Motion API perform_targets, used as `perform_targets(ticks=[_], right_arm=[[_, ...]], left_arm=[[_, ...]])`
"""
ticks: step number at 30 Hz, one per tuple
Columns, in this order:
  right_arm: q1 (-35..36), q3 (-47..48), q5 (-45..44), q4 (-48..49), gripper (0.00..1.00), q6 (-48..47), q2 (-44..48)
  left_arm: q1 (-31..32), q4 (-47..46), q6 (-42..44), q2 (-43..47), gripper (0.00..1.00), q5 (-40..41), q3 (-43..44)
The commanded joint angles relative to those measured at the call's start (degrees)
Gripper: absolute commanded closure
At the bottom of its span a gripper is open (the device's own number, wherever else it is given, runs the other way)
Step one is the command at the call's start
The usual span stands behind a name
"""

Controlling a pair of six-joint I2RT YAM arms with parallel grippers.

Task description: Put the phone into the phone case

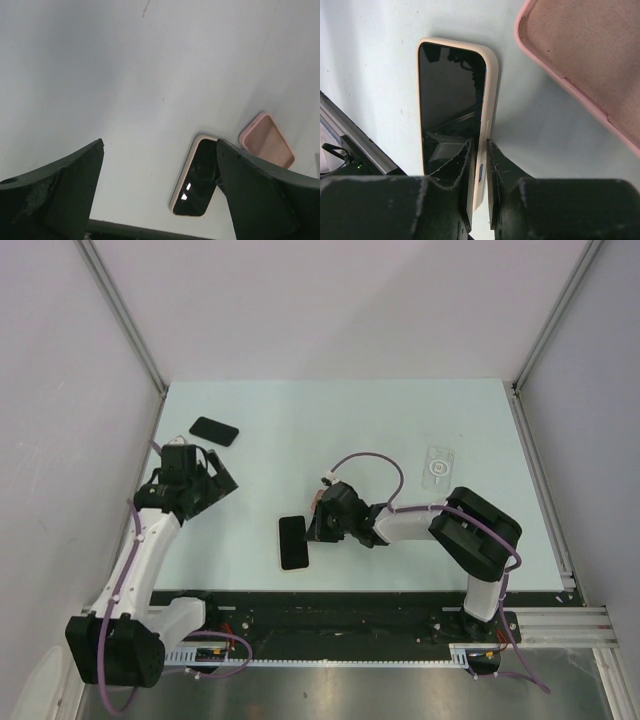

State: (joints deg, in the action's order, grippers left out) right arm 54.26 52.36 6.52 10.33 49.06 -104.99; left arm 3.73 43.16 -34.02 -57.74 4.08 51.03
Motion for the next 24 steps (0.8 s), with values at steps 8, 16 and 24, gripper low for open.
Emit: perform_targets(ticks=[8,16,24], right_arm=[[0.1,1.2,-0.6,-4.0,0.65,-4.6,6.3],[1.1,1.2,-2.6,-11.8,0.18,-10.1,19.3],[4.3,0.5,-8.2,-18.6,0.01,-11.7,26.7]], left_arm=[[-7.8,-7.7,-2.3,-15.9,0.0,-1.5,12.0],[-10.2,-6.8,-4.3,-37.2,0.0,0.1,30.8],[-14.2,-10.5,5.3,-56.8,0.01,-8.2,51.2]])
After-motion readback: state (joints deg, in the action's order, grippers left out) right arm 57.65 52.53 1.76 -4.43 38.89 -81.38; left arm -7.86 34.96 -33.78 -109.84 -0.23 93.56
